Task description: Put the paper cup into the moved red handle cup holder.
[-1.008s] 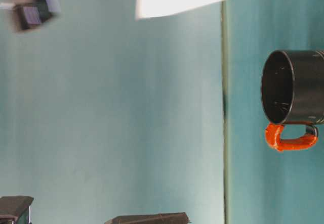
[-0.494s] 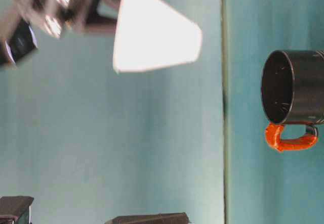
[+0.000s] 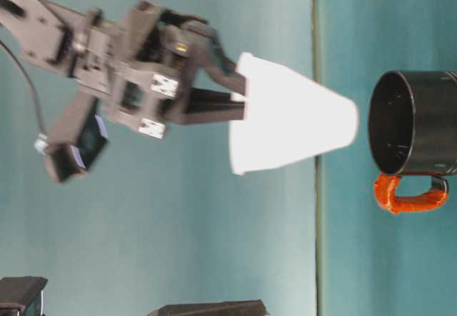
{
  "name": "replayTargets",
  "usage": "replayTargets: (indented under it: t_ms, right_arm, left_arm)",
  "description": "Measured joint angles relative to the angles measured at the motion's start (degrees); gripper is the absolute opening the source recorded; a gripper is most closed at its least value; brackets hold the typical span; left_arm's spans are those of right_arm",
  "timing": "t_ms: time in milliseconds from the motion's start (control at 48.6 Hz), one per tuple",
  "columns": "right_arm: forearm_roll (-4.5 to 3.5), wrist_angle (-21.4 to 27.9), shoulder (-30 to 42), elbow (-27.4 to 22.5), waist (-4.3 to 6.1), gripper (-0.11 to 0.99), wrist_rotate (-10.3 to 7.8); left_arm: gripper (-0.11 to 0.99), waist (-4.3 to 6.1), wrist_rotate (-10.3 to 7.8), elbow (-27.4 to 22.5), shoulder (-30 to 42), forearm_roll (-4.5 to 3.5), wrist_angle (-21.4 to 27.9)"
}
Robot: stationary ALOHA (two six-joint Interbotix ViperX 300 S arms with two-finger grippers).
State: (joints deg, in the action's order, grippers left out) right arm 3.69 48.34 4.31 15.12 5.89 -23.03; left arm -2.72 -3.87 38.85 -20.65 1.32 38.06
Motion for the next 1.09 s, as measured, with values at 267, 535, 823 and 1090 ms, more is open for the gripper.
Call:
replayTargets:
  t_ms: [267, 535, 823, 1090]
  right_arm:
    - [-0.97, -1.58, 4.04, -0.09, -0.18, -0.11, 0.09]
    - [-1.14, -2.9, 5.98, -0.09, -0.35, -0.11, 0.7]
    - [-1.14, -2.64, 6.42, -0.09, -0.79, -0.11, 0.79]
    - [-1.32, -2.99, 6.5, -0.09, -0.79, -0.11, 0.88]
  left_arm:
    - [0.95, 0.09, -0.18, 0.0, 0.0, 0.0, 0.0]
    - [0.95, 0.0, -0.09, -0.09, 0.0, 0.0, -0.09]
    - [0.95, 0.0, -0.18, 0.0, 0.09, 0.0, -0.18]
    - [0.95, -0.09, -0.18, 0.0, 0.0, 0.0, -0.18]
